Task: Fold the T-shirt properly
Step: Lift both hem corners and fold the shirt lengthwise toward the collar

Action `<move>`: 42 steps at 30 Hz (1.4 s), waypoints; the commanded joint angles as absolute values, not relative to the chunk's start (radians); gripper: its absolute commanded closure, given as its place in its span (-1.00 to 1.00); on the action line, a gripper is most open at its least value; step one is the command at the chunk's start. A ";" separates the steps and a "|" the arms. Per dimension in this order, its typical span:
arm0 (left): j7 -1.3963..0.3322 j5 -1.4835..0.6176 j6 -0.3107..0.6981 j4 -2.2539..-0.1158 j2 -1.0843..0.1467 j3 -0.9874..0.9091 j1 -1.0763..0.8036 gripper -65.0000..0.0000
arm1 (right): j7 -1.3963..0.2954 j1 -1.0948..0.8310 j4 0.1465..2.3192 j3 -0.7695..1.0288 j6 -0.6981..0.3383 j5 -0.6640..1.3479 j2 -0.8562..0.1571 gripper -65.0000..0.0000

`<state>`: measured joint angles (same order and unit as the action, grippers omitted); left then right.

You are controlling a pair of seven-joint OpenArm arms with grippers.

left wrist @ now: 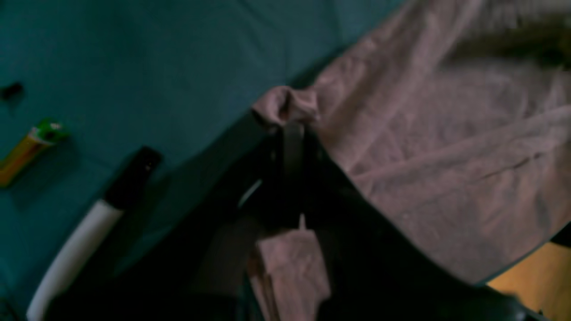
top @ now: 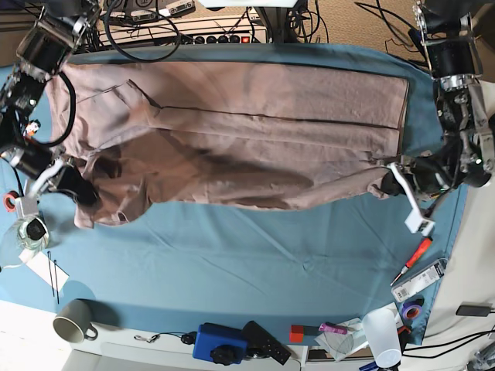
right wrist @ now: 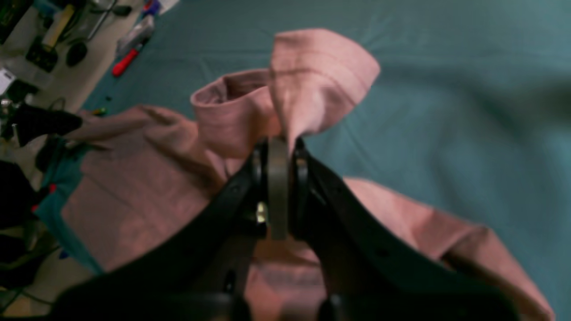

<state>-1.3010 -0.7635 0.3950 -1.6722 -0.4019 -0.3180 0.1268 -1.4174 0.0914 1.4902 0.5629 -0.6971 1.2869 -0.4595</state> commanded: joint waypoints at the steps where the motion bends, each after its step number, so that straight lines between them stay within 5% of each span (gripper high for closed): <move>1: -1.291 -0.804 0.405 -1.695 -0.419 -0.343 0.135 1.00 | -1.396 0.091 1.515 0.581 -0.698 1.329 -0.481 1.00; 42: -1.337 -0.921 0.447 -1.705 -0.413 -0.403 0.005 1.00 | -1.396 -0.368 1.657 0.849 -0.698 1.354 -0.432 1.00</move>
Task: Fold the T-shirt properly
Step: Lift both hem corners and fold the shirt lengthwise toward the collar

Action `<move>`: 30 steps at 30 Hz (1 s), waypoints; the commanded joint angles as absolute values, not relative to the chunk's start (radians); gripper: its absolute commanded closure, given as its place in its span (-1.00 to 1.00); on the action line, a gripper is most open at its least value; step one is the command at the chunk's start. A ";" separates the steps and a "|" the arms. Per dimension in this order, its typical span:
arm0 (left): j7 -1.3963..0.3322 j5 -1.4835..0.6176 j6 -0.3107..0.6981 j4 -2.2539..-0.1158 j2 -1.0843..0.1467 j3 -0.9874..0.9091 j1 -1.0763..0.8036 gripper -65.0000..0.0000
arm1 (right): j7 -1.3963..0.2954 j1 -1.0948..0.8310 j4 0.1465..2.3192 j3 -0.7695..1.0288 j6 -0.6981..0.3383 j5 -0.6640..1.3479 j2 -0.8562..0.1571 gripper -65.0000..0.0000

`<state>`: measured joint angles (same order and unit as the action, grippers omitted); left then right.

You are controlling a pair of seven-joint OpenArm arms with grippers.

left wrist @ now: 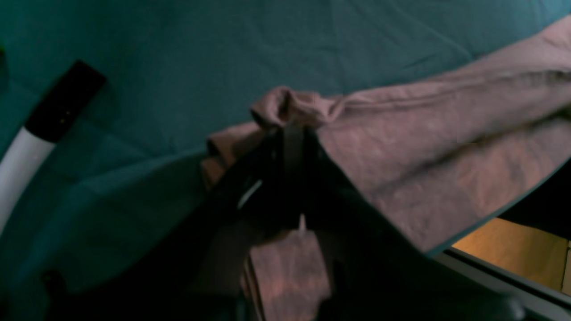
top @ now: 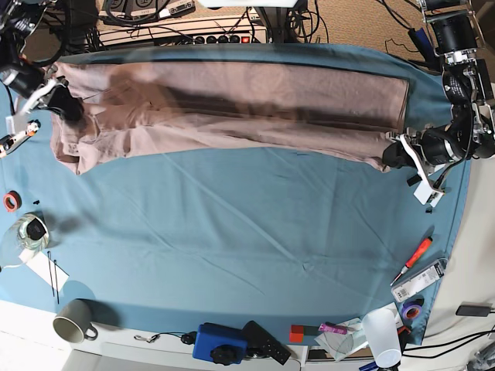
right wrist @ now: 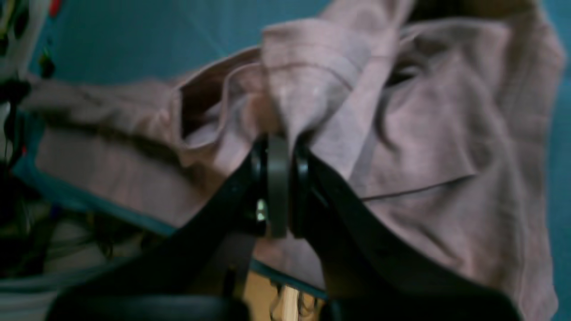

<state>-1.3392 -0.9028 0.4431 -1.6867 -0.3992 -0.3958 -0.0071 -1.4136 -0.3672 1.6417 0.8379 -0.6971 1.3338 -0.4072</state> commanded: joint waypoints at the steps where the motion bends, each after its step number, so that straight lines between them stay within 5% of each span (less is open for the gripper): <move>1: -1.338 -0.920 0.447 -1.705 -0.413 -0.403 0.002 1.00 | -1.396 -0.369 1.657 0.868 -0.698 1.354 -0.426 1.00; 28: -1.323 -0.856 0.447 -1.707 -0.413 -0.403 -0.097 1.00 | -1.396 -0.368 1.657 0.912 -0.698 1.260 -0.418 1.00; 30: -1.323 -0.856 0.447 -1.707 -0.413 -0.403 -0.097 0.89 | -1.396 -0.368 1.657 0.908 -0.698 1.260 -0.418 0.78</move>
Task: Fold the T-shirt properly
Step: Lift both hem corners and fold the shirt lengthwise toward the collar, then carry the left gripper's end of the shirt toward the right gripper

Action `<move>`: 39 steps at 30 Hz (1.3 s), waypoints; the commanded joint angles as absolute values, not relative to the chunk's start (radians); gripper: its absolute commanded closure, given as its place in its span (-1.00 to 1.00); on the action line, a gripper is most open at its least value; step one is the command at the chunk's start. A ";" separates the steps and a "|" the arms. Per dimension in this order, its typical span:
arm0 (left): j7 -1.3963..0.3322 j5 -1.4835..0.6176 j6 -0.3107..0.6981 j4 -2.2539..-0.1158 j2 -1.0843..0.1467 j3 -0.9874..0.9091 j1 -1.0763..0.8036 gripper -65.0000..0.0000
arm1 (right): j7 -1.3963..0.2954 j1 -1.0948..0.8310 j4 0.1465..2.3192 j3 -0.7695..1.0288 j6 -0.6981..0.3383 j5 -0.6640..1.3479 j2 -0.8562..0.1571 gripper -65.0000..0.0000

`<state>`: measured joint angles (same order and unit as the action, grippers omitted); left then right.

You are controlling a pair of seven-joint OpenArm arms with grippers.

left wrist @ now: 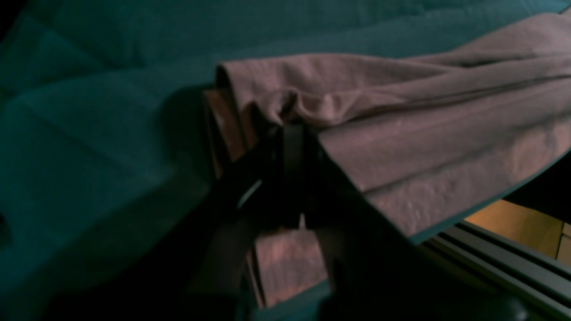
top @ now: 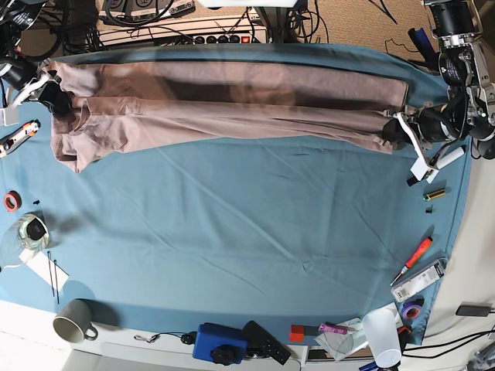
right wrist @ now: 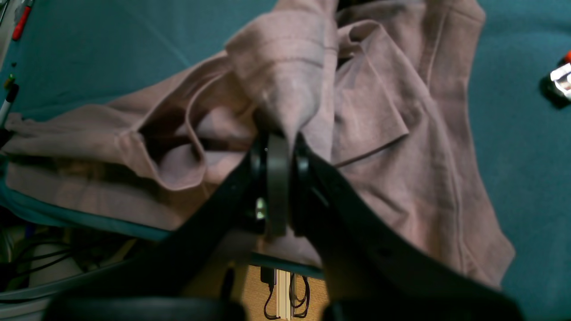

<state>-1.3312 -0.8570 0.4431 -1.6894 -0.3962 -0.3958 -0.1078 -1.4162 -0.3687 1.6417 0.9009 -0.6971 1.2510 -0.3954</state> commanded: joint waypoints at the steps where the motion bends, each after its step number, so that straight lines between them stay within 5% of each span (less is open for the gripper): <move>1: -1.323 -0.856 0.447 -1.707 -0.413 -0.403 -0.097 0.71 | -1.396 -0.368 1.657 0.908 -0.698 1.260 -0.418 0.63; 4: -1.315 -0.857 0.446 -1.707 -0.413 -0.403 -0.101 0.19 | -1.396 -0.368 1.657 0.908 -0.698 1.260 -0.418 0.36; 7: -1.315 -0.857 0.444 -1.709 -0.413 -0.403 -0.103 -0.05 | -1.396 -0.368 1.657 0.908 -0.698 1.268 -0.418 0.35; 28: -1.309 -0.764 0.348 -1.710 -0.310 -0.402 -0.242 -0.05 | -1.396 -0.368 1.657 0.908 -0.698 1.263 -0.418 0.35; 31: -1.312 -0.764 0.349 -1.711 -0.311 -0.403 -0.252 0.12 | -1.396 -0.368 1.657 0.908 -0.698 1.264 -0.418 0.35; 36: -1.308 -0.767 0.348 -1.711 -0.311 -0.403 -0.249 0.94 | -1.396 -0.368 1.657 0.908 -0.698 1.264 -0.418 0.35; 39: -1.307 -0.766 0.348 -1.713 -0.311 -0.403 -0.244 1.00 | -1.396 -0.368 1.657 0.908 -0.698 1.264 -0.419 0.35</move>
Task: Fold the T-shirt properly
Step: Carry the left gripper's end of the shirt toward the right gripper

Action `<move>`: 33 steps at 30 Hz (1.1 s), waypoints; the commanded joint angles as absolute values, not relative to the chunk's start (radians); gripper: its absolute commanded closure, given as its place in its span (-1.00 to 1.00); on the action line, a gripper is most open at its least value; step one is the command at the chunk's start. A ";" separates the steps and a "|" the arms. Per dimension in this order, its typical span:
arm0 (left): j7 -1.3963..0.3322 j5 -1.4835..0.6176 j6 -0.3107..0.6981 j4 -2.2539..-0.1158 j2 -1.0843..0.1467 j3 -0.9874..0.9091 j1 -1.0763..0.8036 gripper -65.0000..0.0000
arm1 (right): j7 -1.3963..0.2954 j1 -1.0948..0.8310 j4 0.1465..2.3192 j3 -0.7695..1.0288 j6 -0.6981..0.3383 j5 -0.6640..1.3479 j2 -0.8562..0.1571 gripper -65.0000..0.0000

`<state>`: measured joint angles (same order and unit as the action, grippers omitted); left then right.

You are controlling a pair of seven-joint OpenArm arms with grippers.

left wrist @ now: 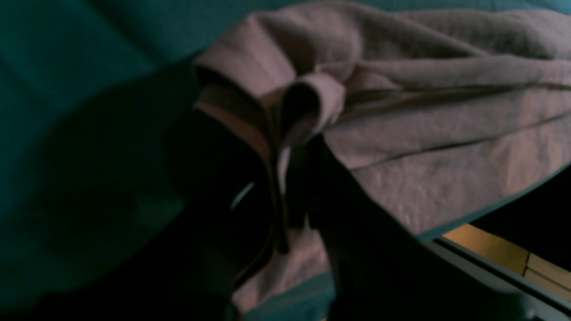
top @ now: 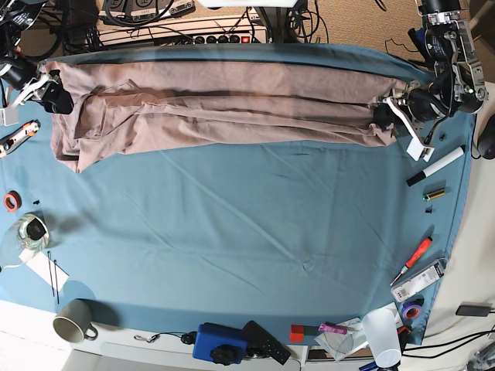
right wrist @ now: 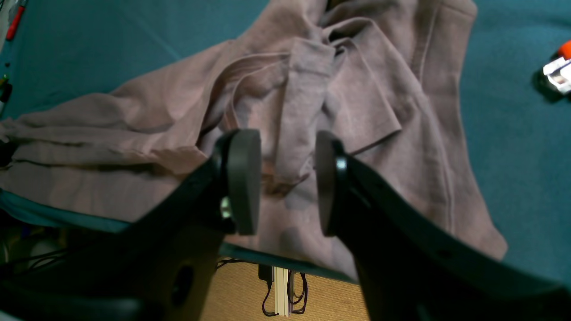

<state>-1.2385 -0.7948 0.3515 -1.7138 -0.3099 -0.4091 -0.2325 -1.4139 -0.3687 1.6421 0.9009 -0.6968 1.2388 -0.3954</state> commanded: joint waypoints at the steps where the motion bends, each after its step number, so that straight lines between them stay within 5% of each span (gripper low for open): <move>1: -1.307 -0.764 0.348 -1.717 -0.311 -0.403 -0.243 1.00 | -1.396 -0.365 1.657 0.908 -0.698 1.264 -0.418 0.35; 13: -1.256 -0.843 0.421 -1.997 -0.311 -0.402 -0.211 1.00 | -1.396 -0.363 1.657 0.908 -0.698 1.264 -0.418 0.35; 23: -1.268 -0.921 0.454 -2.014 -0.282 -0.394 -0.222 1.00 | -1.396 -0.336 1.657 0.908 -0.698 1.263 -0.418 0.35; 33: -1.217 -0.849 0.469 -2.079 -0.259 -0.059 -0.204 1.00 | -1.396 -0.245 1.657 0.908 -0.698 1.244 -0.418 0.35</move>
